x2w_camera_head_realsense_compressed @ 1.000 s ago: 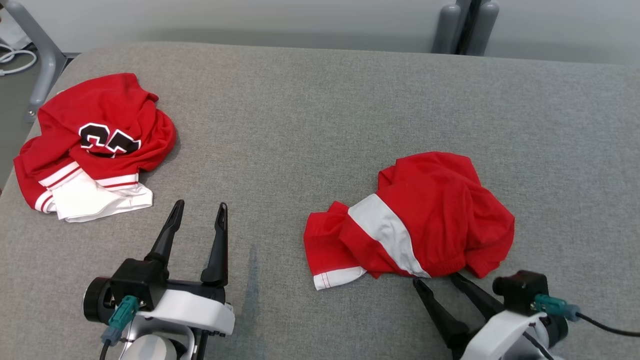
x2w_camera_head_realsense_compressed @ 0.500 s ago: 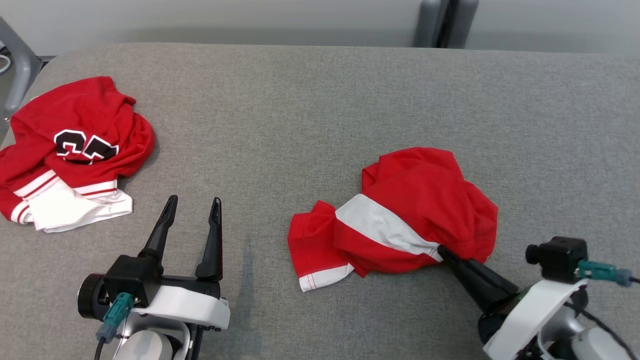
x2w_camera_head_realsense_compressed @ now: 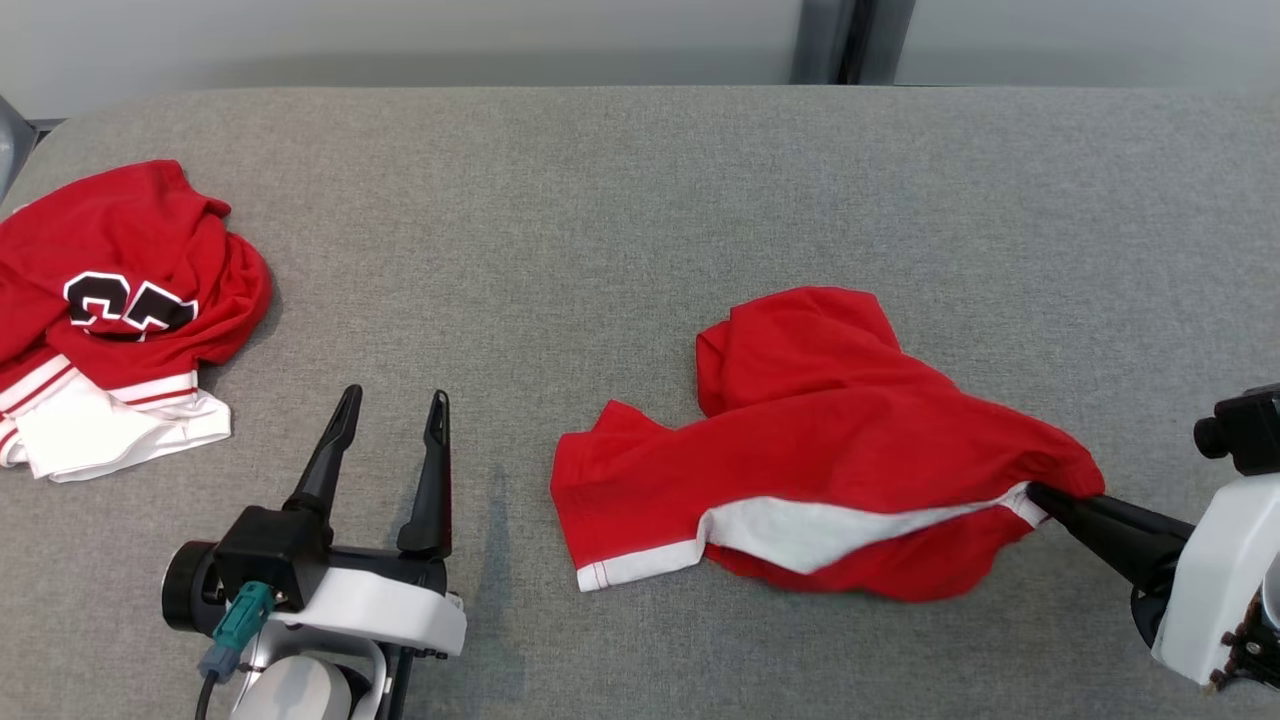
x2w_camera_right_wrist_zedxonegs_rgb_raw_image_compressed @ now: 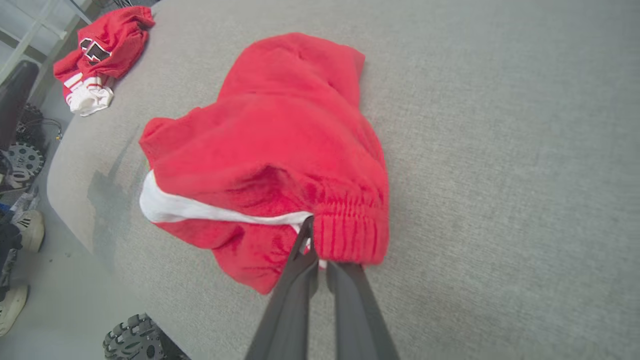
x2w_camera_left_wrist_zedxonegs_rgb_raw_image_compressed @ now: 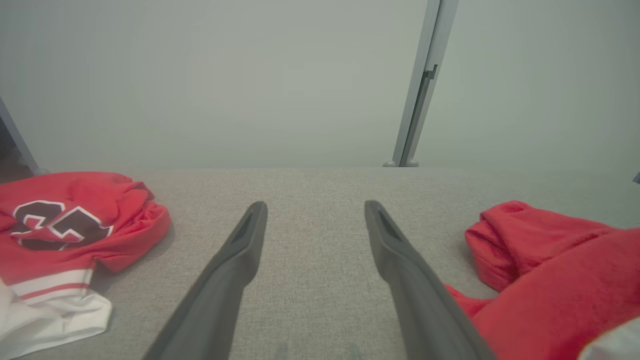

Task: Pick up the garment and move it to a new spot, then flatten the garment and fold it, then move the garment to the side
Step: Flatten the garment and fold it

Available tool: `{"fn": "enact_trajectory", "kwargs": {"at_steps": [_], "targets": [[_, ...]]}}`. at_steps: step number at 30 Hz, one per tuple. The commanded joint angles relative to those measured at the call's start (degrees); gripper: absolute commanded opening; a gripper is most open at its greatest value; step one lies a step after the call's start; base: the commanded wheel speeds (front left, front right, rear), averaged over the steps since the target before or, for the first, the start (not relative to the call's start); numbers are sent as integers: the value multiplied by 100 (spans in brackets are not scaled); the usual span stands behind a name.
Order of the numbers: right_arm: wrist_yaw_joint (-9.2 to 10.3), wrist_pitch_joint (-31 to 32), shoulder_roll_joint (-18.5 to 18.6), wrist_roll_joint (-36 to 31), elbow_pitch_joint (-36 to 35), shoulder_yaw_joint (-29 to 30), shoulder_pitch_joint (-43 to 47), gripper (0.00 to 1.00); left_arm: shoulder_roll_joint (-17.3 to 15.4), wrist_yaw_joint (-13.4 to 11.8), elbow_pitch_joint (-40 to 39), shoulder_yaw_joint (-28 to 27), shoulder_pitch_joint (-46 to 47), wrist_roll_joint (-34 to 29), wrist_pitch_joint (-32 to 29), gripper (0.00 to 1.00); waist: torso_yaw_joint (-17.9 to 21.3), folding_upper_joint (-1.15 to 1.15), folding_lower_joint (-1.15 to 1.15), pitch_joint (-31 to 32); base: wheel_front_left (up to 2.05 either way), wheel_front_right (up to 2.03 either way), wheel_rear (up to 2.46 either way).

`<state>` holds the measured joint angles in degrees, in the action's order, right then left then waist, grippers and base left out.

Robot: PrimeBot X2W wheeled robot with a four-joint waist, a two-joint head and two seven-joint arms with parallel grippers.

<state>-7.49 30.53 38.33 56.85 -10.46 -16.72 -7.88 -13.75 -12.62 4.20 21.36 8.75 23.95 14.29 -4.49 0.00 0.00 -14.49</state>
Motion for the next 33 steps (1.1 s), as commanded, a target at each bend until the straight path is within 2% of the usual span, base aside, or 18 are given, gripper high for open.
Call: {"fn": "enact_trajectory", "kwargs": {"at_steps": [1,4,10,12,13,21,25,27,29,33], "targets": [[-2,89,-10,-30,84,21,-17,0,-14,20,13,0,101,-28,32,100,-14,0,0,-25,0,0,0],[-1,193,37,-210,407,-17,-96,0,-5,48,34,27,161,-31,34,100,-61,0,0,-78,0,0,0],[-2,-123,-118,-157,919,-351,-253,0,-9,72,77,54,187,-30,45,100,-96,0,0,-138,0,0,0],[-2,-290,-176,-60,1042,-472,-261,47,-26,72,85,54,178,-26,47,100,-77,0,0,-125,0,0,0],[-2,-378,-167,-49,1049,-541,-262,100,-32,69,90,57,172,-24,45,100,-64,0,0,-115,0,0,0],[-2,-1012,-72,426,904,-603,384,100,-114,-16,84,41,74,-18,-18,100,132,0,0,66,0,0,0],[-2,-1420,-95,398,857,-297,843,100,-156,-63,47,14,-4,6,-57,100,261,0,0,179,0,0,0],[-2,-1841,-191,243,830,23,959,100,-183,-108,11,-3,-10,17,-90,100,321,0,0,226,0,0,0],[-2,-2416,-304,-225,819,377,980,100,-231,-128,-29,-44,-54,29,-101,100,387,0,0,279,0,0,0],[-2,-3362,-817,-1158,750,846,872,100,-295,-203,-131,-86,-117,35,-154,100,474,0,0,371,0,0,0]]}}
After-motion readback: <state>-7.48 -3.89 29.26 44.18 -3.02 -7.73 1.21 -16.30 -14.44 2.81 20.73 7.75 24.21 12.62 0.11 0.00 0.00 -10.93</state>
